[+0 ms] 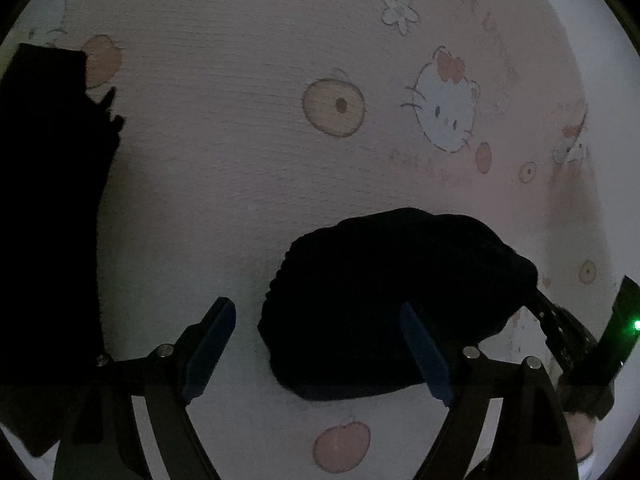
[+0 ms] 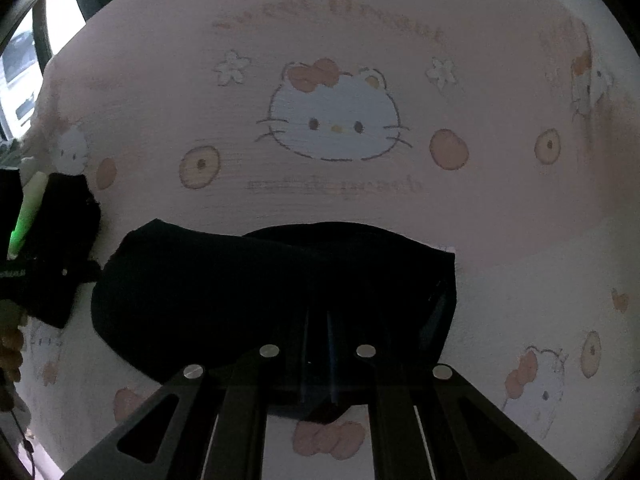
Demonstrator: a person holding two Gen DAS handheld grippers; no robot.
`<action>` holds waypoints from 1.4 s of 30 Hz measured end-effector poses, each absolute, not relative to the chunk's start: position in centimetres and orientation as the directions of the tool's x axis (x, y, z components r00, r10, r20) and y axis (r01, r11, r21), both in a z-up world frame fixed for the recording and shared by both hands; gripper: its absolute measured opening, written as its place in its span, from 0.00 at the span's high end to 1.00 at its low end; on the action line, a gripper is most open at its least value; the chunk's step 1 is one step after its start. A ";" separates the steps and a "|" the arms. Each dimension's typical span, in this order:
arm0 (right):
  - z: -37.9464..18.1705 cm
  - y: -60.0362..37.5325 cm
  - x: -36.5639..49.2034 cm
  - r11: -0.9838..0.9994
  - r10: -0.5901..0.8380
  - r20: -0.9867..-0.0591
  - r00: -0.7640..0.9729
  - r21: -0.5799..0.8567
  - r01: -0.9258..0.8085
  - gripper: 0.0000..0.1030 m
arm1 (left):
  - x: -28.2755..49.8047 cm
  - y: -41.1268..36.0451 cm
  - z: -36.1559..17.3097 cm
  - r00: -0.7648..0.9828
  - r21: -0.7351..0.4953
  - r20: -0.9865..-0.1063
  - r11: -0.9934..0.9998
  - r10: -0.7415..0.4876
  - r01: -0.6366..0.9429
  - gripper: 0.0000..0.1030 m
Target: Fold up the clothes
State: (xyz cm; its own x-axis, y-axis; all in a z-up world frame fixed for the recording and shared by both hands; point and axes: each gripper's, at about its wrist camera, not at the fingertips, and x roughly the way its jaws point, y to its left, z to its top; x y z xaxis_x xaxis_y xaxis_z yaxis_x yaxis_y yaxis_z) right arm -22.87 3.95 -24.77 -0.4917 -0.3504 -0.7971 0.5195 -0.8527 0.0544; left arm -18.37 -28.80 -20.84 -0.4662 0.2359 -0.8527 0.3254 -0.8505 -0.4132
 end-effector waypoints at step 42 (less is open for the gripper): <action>-26.9 8.5 -26.7 -0.743 -0.659 -0.701 -0.271 0.555 0.374 0.45 | -20.9 -28.7 -23.3 -0.512 -0.553 -0.780 -0.779 0.360 0.295 0.34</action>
State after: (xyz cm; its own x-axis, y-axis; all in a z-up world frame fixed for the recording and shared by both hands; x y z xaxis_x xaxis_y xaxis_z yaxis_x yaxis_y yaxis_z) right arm -26.73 8.46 -26.94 -0.2707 -0.6594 -0.7013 0.3738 -0.7434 0.5547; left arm -20.94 -28.72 -23.33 -0.5121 0.3597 -0.7800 0.2954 -0.7789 -0.5532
